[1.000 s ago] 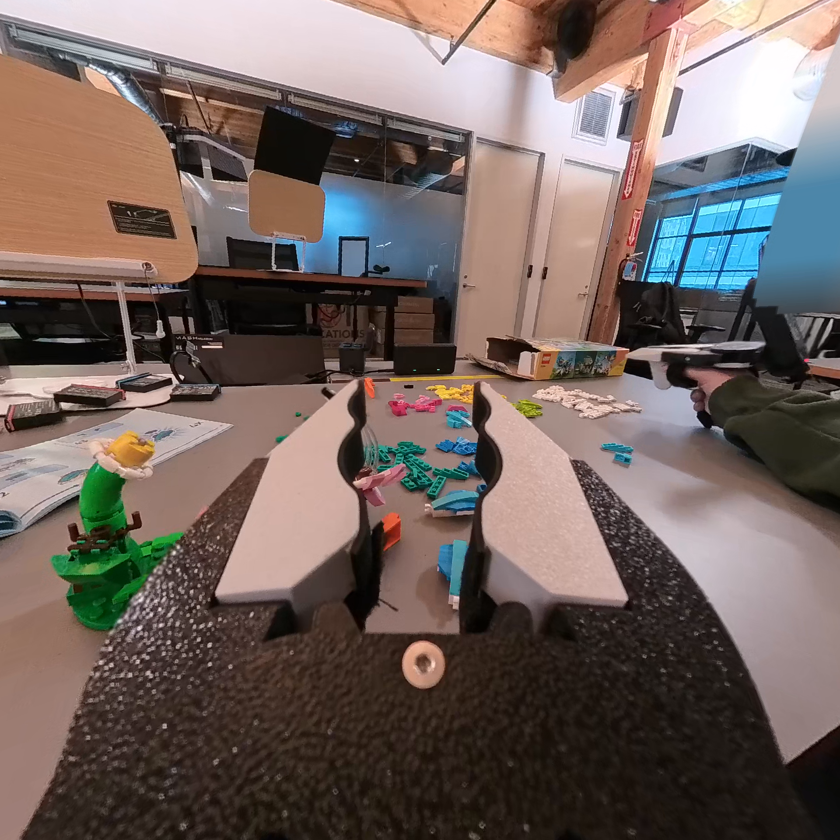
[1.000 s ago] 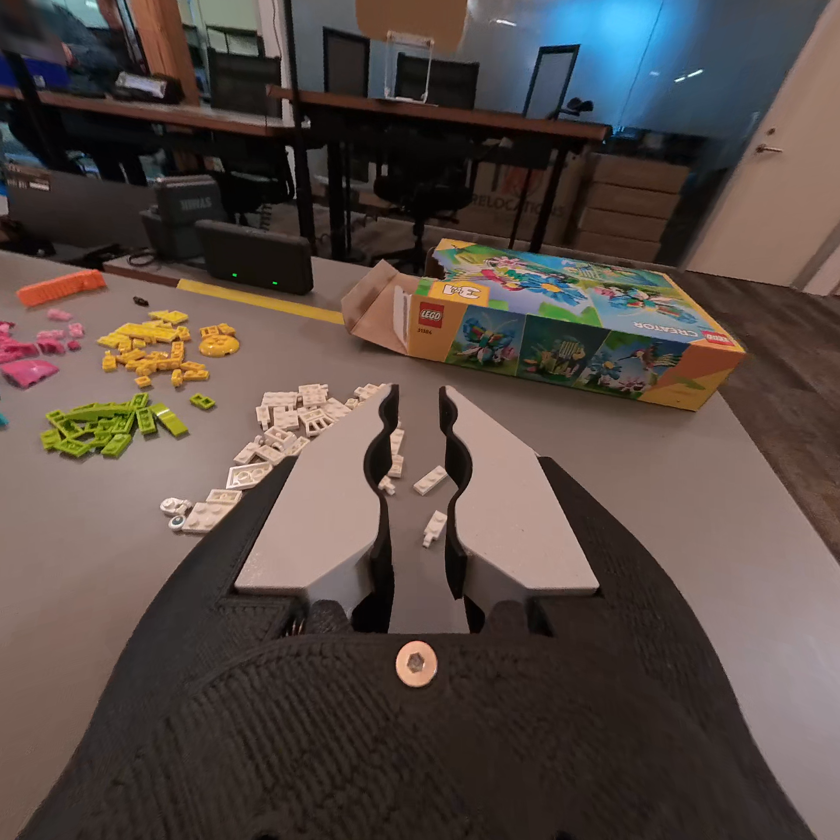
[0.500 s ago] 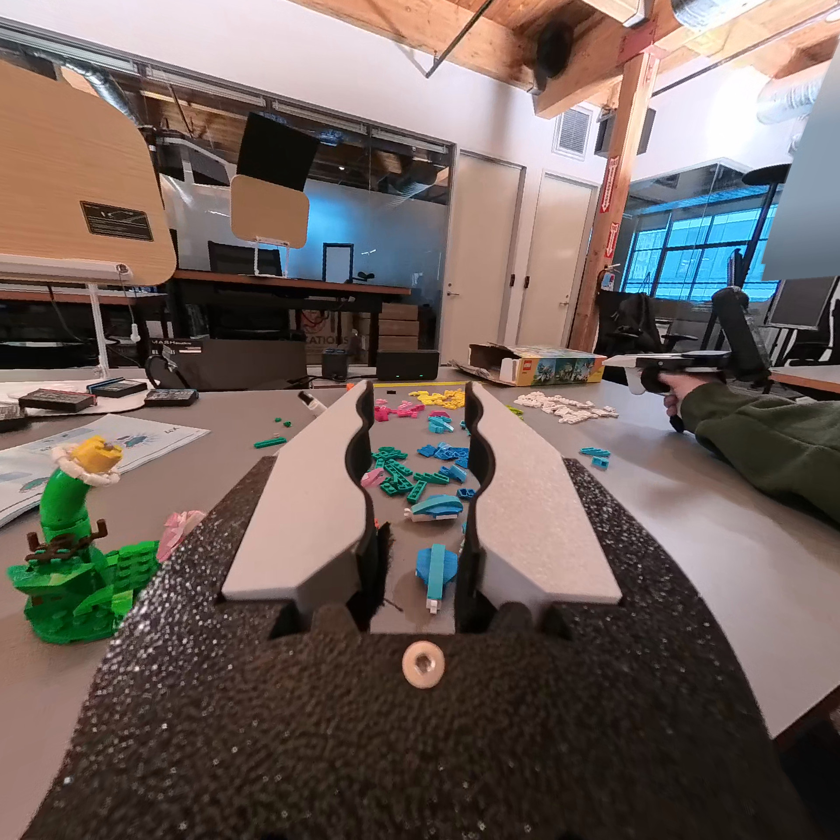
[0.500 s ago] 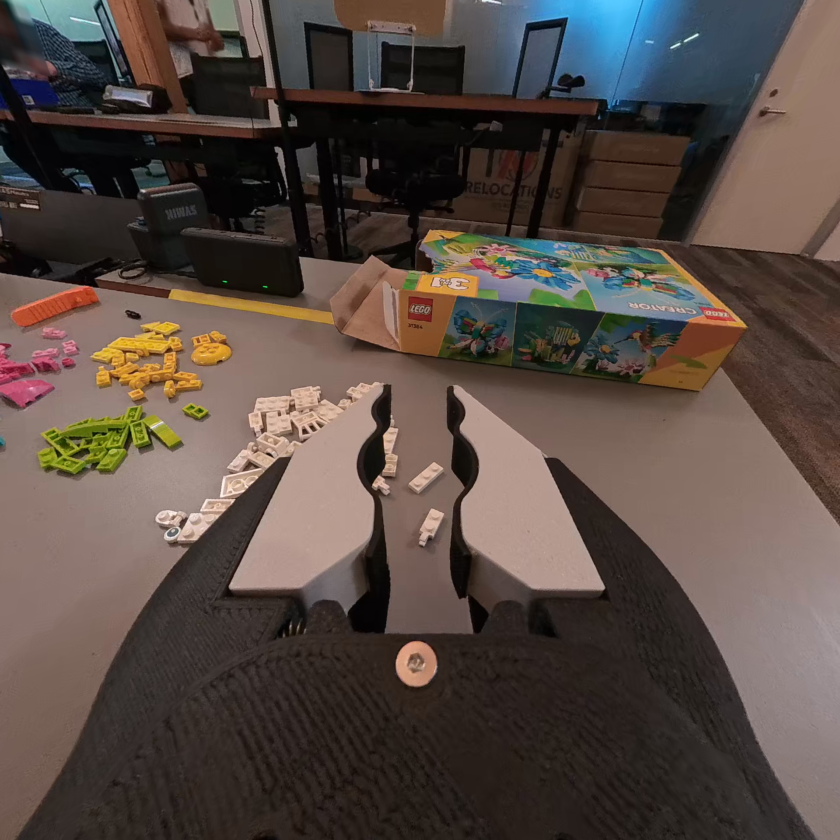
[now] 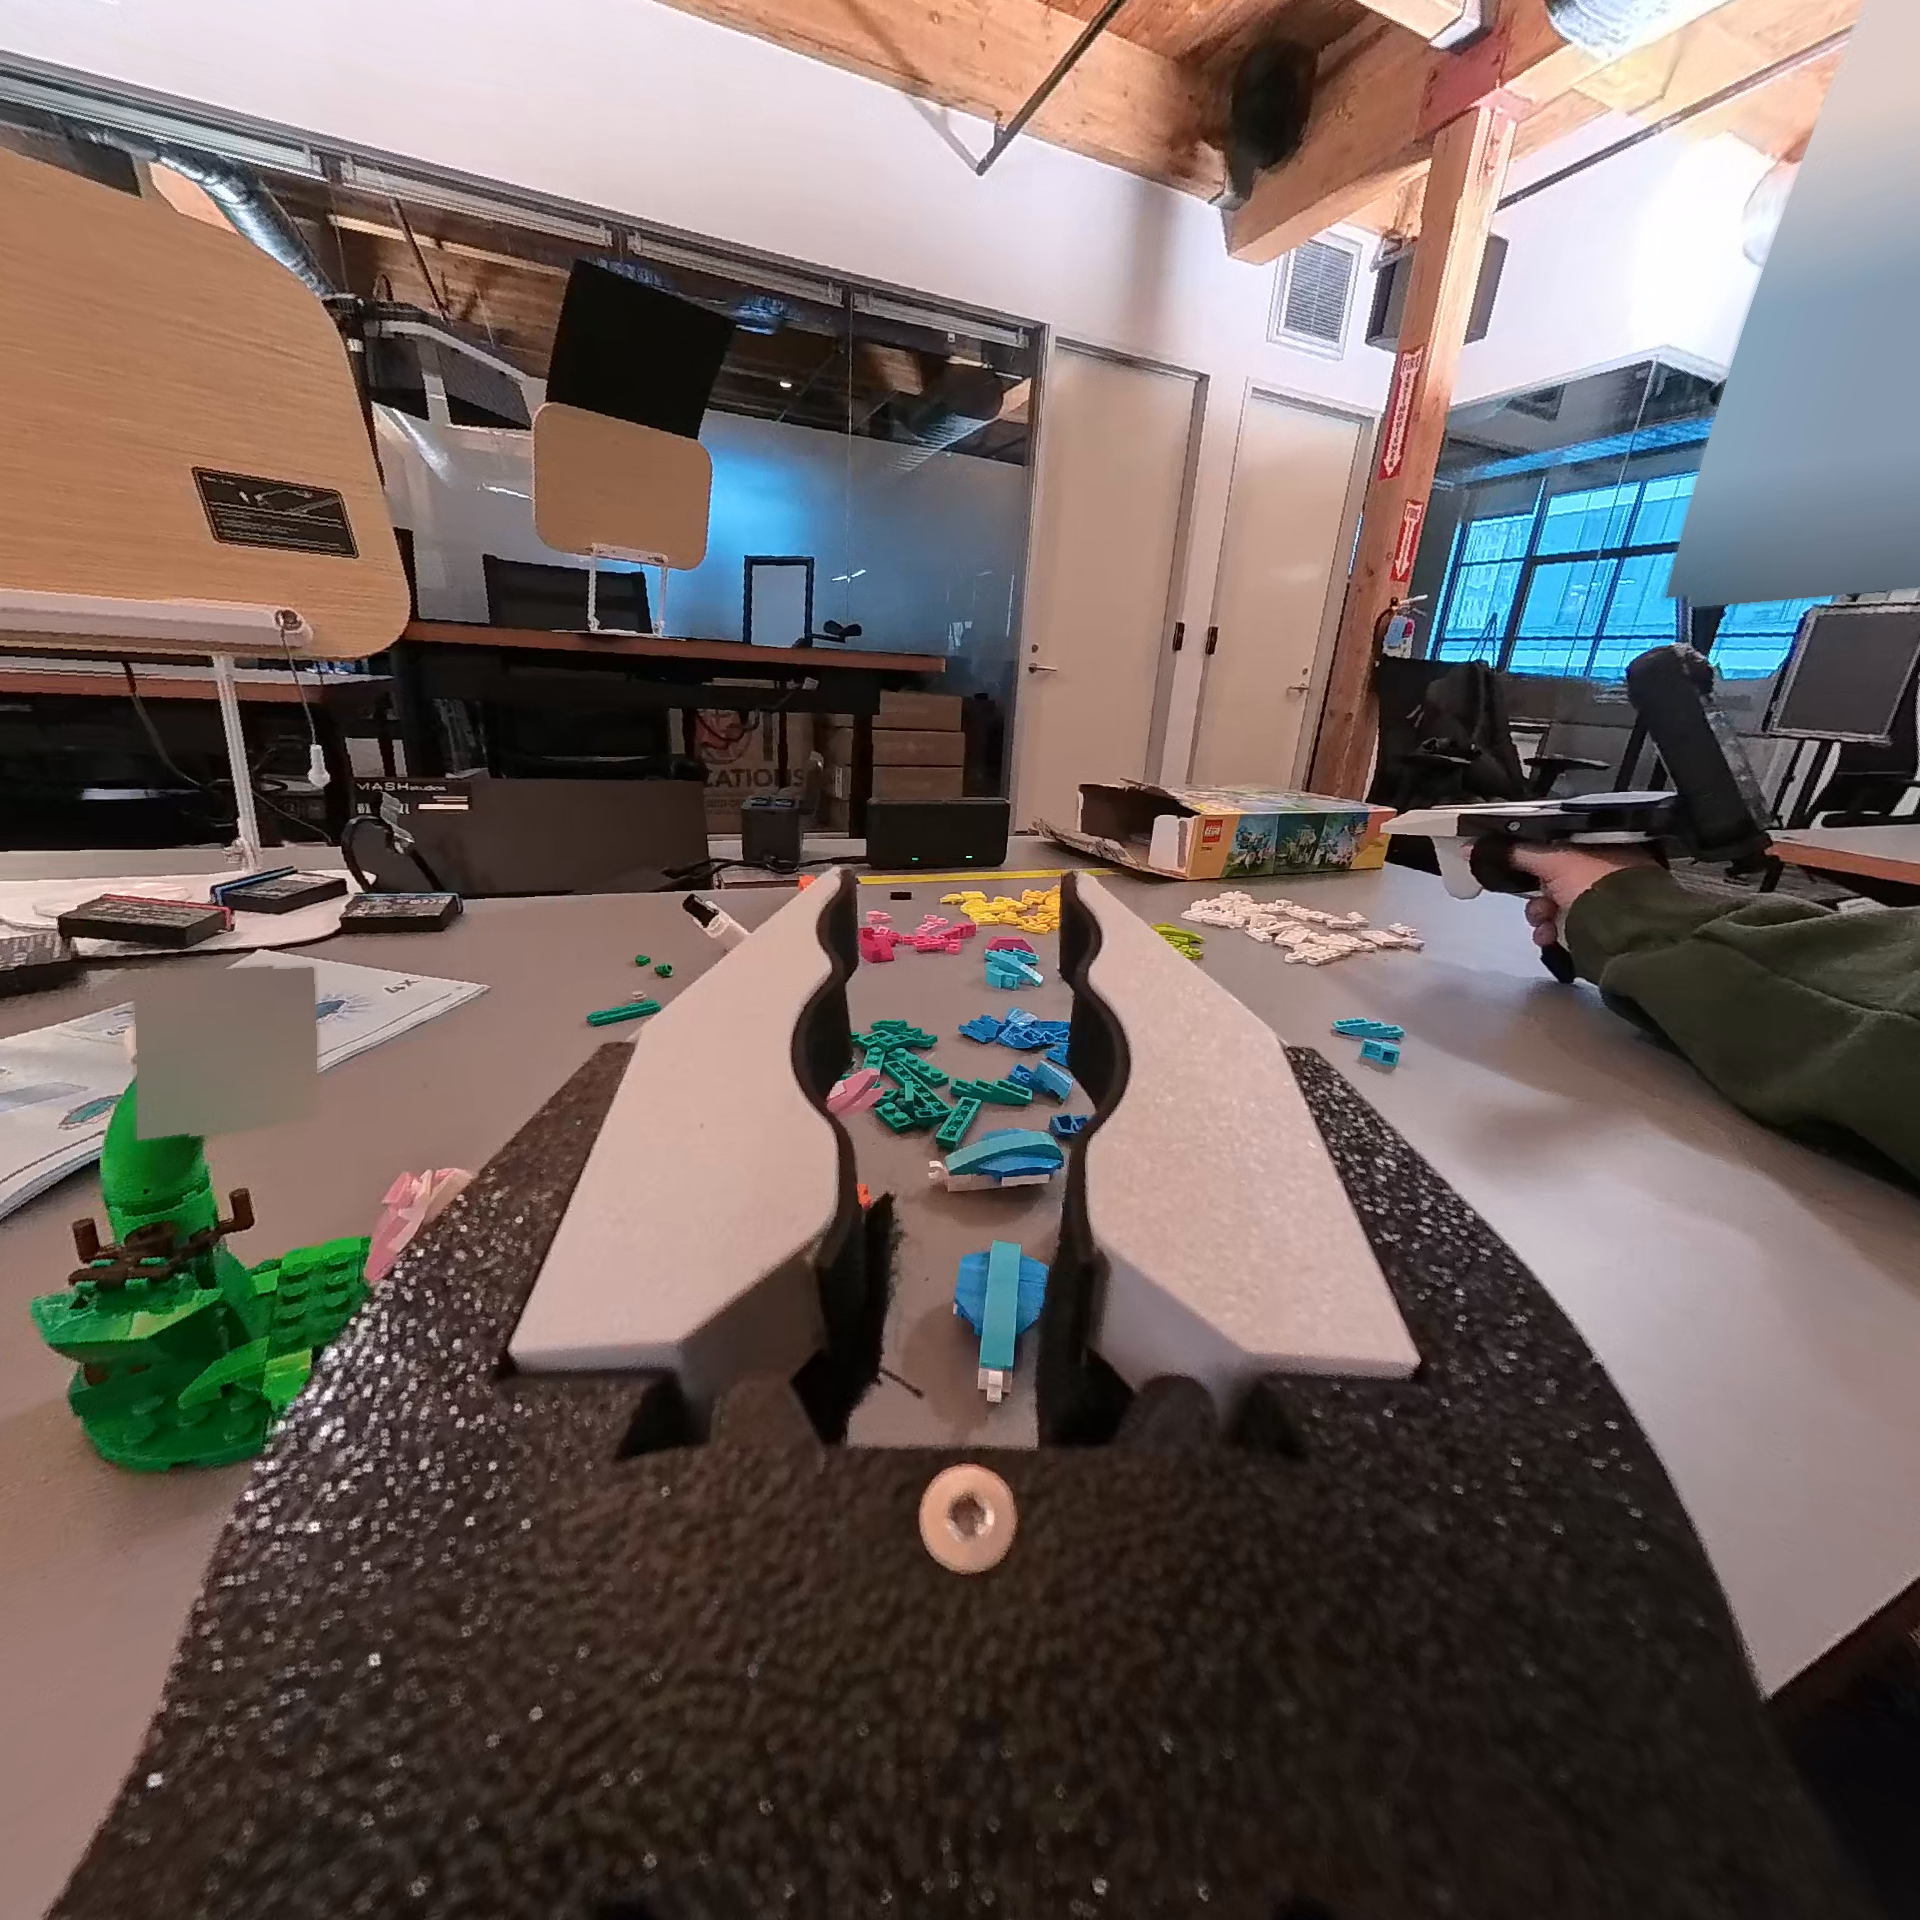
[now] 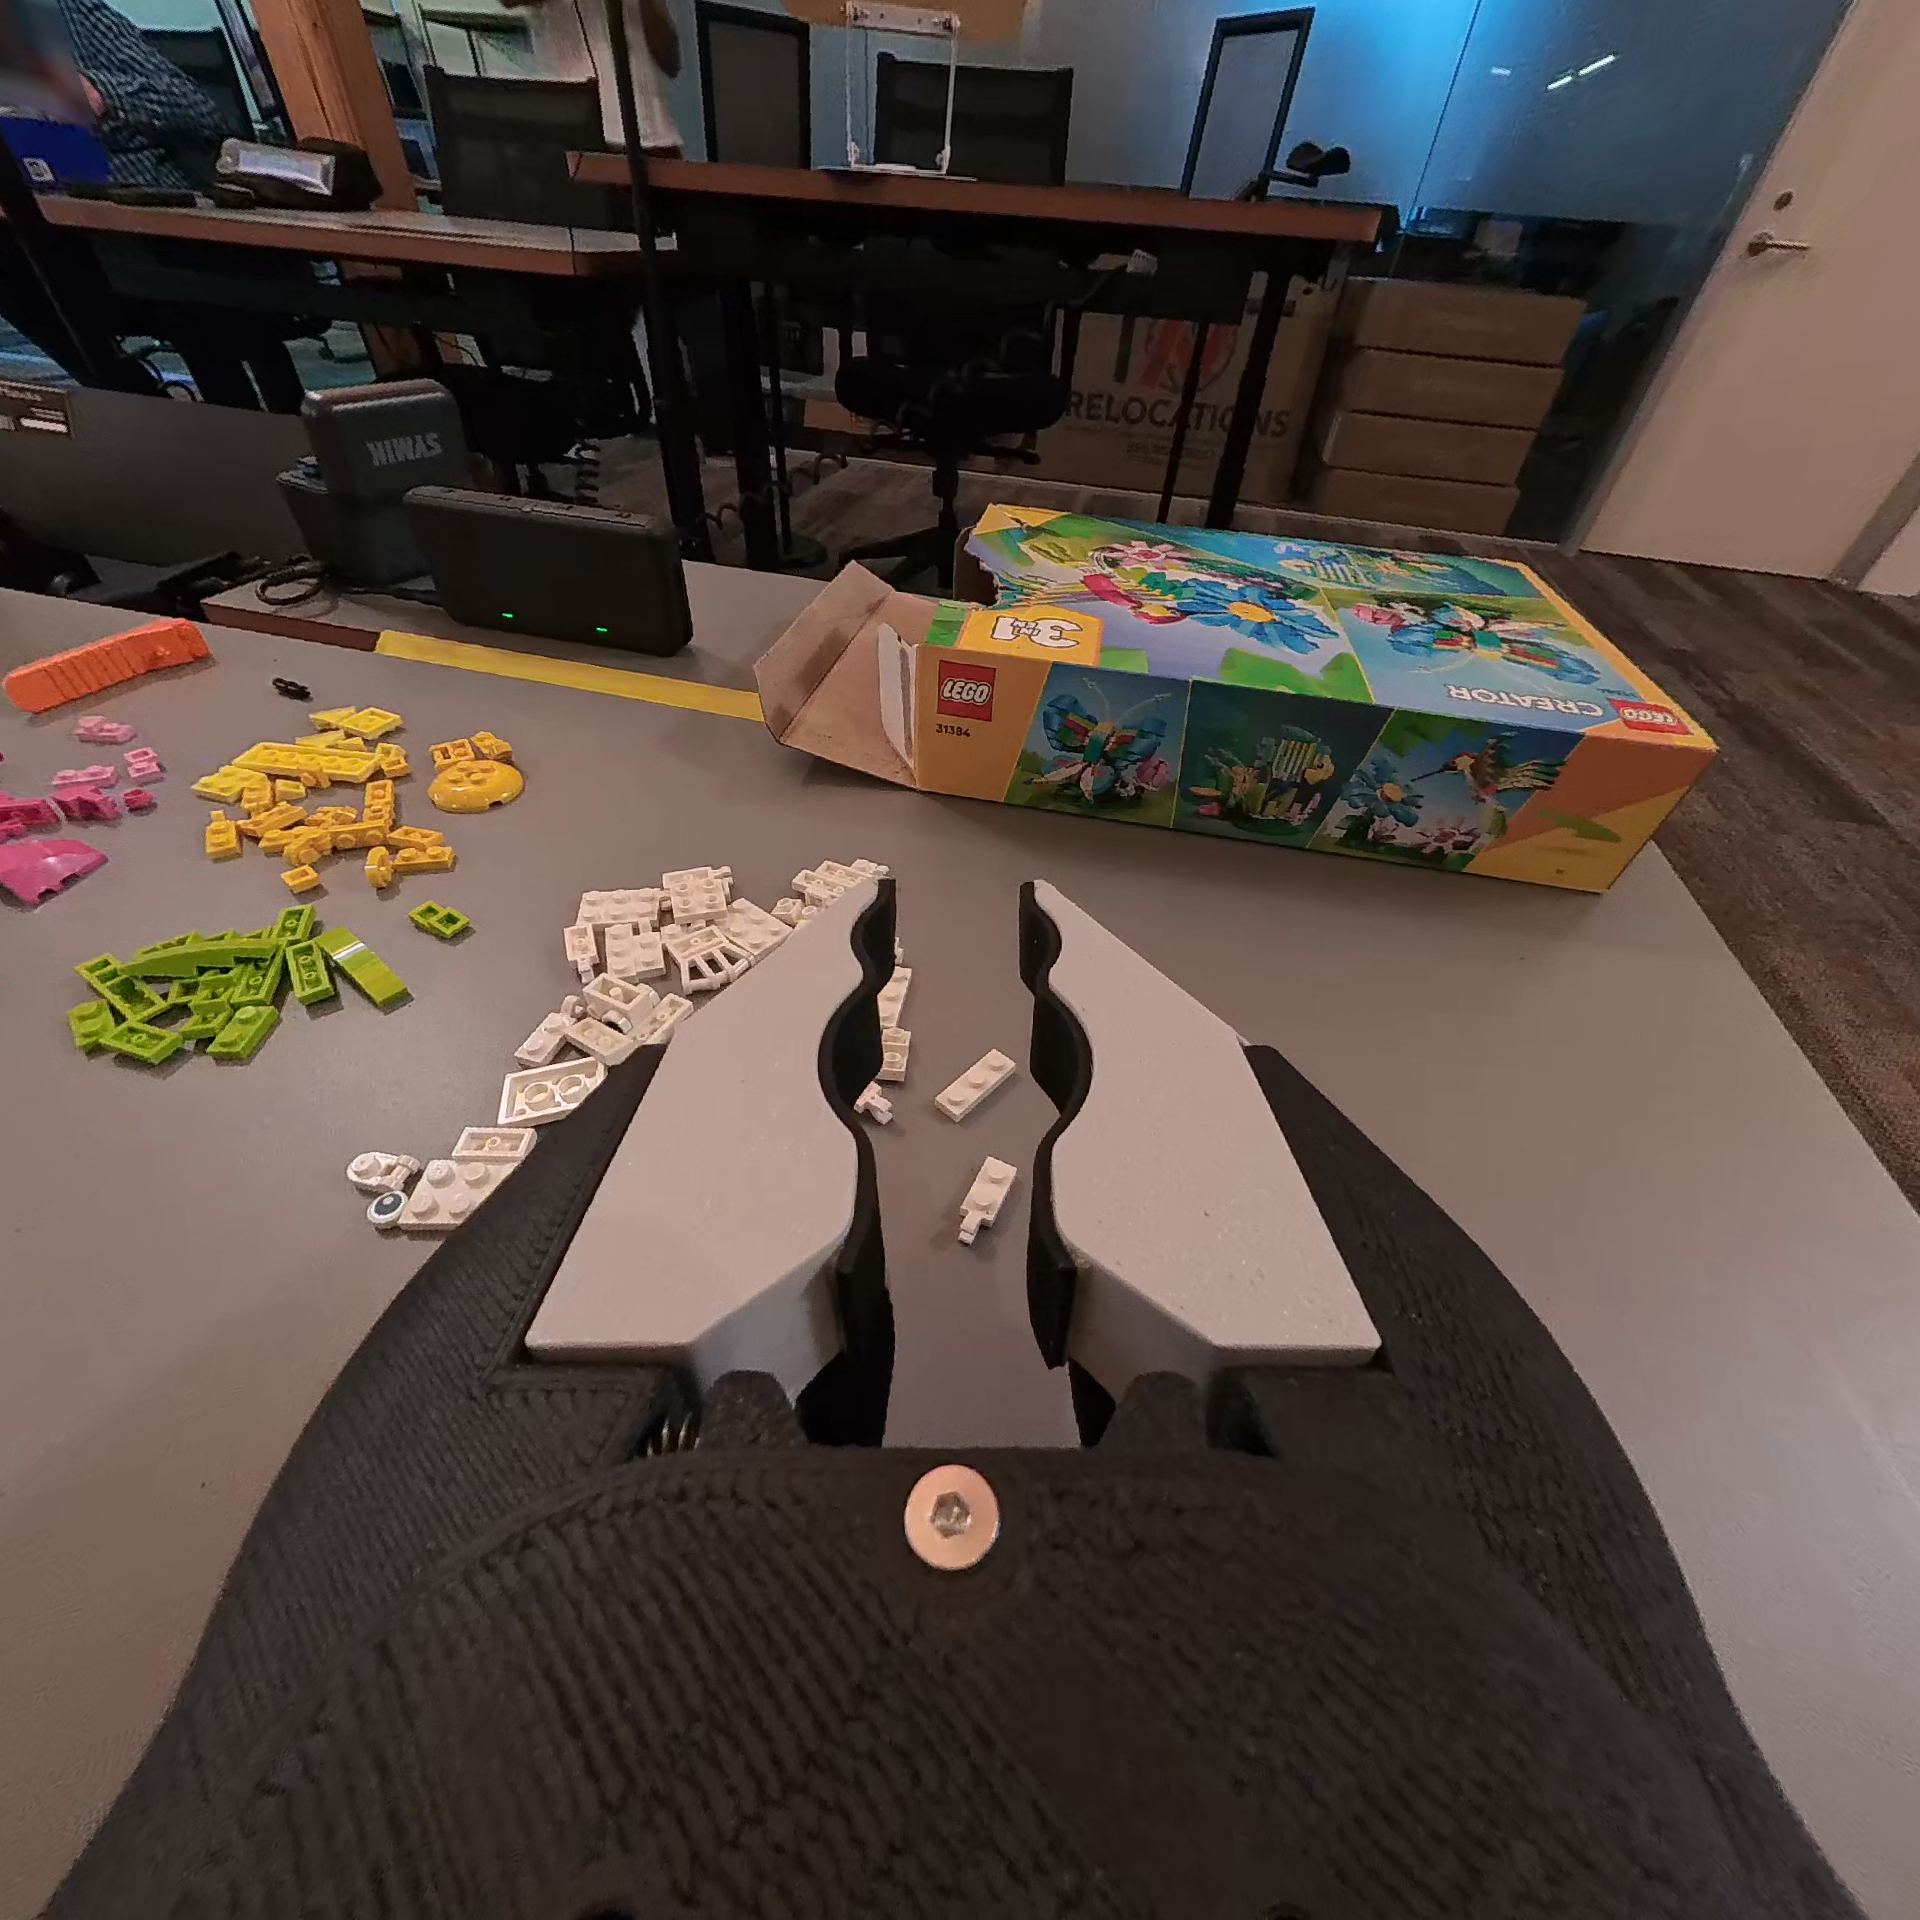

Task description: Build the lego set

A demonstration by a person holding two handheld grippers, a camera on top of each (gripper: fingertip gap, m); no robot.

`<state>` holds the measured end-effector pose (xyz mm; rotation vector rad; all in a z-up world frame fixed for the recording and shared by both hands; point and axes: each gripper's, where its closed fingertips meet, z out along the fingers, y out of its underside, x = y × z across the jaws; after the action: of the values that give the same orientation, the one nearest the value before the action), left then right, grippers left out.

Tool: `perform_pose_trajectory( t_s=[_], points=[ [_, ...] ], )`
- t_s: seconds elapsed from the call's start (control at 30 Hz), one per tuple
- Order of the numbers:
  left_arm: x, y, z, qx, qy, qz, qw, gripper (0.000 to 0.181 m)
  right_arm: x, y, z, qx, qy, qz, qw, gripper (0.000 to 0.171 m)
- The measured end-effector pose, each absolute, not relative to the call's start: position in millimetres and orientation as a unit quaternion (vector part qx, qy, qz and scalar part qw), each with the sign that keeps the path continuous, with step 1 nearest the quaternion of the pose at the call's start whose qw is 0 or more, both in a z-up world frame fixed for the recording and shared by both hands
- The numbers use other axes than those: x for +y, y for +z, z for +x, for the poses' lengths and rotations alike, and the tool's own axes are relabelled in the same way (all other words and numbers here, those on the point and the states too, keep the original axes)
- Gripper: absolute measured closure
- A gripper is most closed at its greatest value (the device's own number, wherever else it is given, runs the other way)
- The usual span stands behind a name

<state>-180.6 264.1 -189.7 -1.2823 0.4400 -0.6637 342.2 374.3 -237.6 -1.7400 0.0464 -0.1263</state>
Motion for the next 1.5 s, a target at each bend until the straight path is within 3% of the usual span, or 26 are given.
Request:
perform_pose_trajectory(
  t_s=[1.27,1.5],
  points=[
    [266.5,-189.7,-184.1,0.186,-0.312,-0.586,0.724,0.145,376.2,-239.7,341.8,0.014,-0.064,-0.769,0.636,0.148],
    [266.3,-189.4,-184.3,0.186,-0.32,-0.584,0.722,0.15,350.6,-228.8,389.9,0.033,-0.176,-0.747,0.64,0.142]
  ],
)
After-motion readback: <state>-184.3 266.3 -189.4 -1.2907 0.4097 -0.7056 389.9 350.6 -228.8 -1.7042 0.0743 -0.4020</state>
